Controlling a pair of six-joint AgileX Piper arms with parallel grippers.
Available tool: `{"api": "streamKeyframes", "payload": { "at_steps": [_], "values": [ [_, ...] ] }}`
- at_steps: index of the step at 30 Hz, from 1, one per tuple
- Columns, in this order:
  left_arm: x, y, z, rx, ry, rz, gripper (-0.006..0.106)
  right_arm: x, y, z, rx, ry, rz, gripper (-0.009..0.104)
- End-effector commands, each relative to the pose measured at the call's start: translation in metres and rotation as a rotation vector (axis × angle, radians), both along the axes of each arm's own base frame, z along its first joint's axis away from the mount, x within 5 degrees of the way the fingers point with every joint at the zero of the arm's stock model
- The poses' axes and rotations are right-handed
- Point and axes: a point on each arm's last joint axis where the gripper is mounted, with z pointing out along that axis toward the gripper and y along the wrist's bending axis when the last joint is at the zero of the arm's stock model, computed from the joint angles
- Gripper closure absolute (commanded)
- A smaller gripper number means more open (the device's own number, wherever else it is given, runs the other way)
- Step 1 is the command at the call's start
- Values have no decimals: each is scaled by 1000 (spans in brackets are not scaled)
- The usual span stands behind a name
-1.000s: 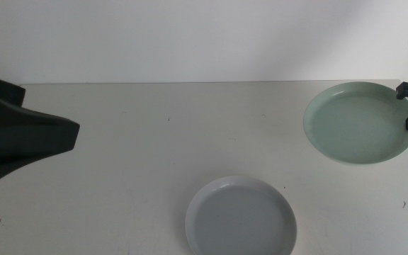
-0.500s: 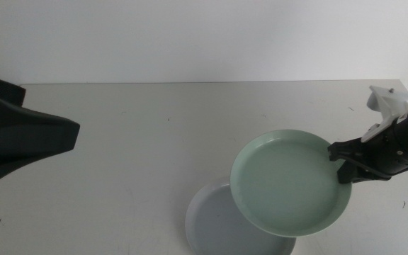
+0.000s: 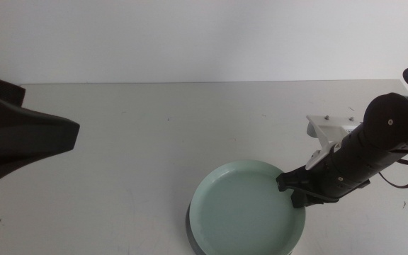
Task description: Stack the three bowls on top of each other.
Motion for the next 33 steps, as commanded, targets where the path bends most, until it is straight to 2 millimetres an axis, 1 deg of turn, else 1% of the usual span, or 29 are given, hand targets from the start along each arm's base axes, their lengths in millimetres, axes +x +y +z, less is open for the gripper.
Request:
{"api": "streamKeyframes", "payload": {
  "at_steps": [1, 7, 10, 12, 16, 22, 24, 26, 31, 33],
  "values": [
    [0, -1, 12, -60, -56, 11, -5, 3, 2, 15, 28, -65, -5, 96],
    [0, -1, 12, -60, -56, 11, -5, 1, 2, 13, 20, -37, 17, 96],
    [0, -1, 12, -60, -56, 11, -5, 0, 2, 13, 26, -28, 22, 94],
    [0, -1, 12, -60, -56, 11, -5, 0, 3, 13, 35, -30, 29, 90],
    [0, -1, 12, -60, -56, 11, -5, 0, 5, 14, 57, -33, 42, 75],
    [0, -1, 12, -60, -56, 11, -5, 1, 8, 18, 83, -29, 44, 48],
    [0, -1, 12, -60, -56, 11, -5, 3, 9, 23, 90, -26, 45, 42],
    [0, -1, 12, -60, -56, 11, -5, 5, 11, 30, 99, -26, 47, 40],
    [0, -1, 12, -60, -56, 11, -5, 10, 16, 54, 124, -32, 74, 40],
    [0, -1, 12, -60, -56, 11, -5, 11, 16, 68, 134, -53, 89, 40]
  ]
}}
